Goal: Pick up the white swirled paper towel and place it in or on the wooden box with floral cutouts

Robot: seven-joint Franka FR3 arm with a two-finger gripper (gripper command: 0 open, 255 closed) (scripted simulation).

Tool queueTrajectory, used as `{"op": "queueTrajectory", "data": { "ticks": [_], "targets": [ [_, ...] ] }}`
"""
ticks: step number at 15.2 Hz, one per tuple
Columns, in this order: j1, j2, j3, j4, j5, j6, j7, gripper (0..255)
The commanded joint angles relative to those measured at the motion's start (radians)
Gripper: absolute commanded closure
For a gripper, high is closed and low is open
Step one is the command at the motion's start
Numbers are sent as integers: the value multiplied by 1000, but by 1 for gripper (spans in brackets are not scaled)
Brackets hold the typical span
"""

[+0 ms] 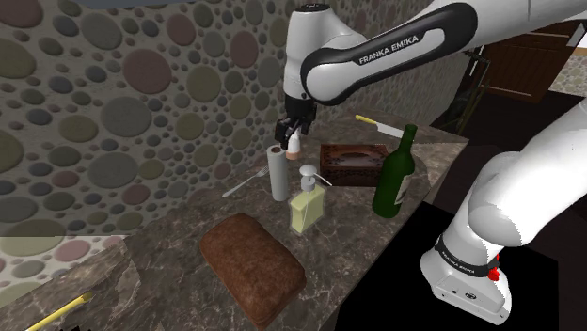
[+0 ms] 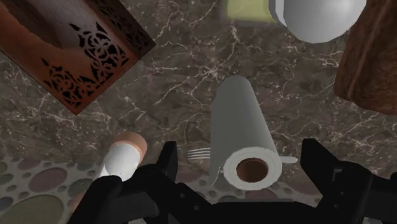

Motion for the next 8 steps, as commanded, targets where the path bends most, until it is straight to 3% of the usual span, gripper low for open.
{"op": "queueTrajectory", "data": {
  "ticks": [1,8],
  "targets": [
    [-2,64,13,26,-1,43,35,0],
    [-6,170,28,35,-24,141,80,0]
  ]
}}
